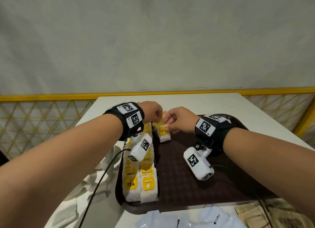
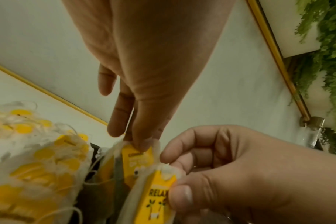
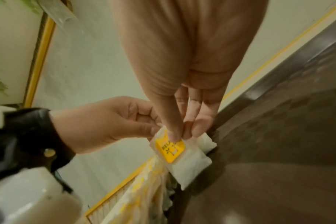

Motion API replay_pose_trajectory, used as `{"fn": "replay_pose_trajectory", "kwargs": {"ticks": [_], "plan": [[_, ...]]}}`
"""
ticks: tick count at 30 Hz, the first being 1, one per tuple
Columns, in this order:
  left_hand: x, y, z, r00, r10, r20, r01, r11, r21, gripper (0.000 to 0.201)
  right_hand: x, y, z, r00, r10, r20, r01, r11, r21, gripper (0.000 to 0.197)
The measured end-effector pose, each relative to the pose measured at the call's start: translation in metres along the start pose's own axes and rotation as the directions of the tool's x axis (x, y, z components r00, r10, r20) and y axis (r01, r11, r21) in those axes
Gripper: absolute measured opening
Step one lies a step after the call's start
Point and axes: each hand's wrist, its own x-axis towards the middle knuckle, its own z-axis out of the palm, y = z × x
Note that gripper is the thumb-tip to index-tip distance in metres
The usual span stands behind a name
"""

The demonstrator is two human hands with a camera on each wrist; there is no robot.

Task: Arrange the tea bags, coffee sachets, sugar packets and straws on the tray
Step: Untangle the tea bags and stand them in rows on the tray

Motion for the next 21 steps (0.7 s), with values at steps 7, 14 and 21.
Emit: {"fn": "replay_pose_trajectory", "kwargs": {"ticks": [7,14,21], "plan": [[-0.003,0.006,0.003,0.996,0.017,0.088,-0.009,0.995,-0.1,0.019,-0.007,0.003,0.006,0.995,0.095,0.016,-0.096,0.989,0.108,0.029],[-0.006,-0.019,-0.007,0.985,-0.121,-0.121,0.079,0.95,-0.302,0.021,-0.007,0.013,-0.001,0.983,0.181,-0.001,-0.181,0.981,0.064,0.01],[0.004,-0.011,0.003,0.999,-0.039,0.002,0.039,0.993,-0.108,0.026,0.0,0.004,0.01,0.999,0.047,-0.022,-0.048,0.996,-0.072,0.011]]}}
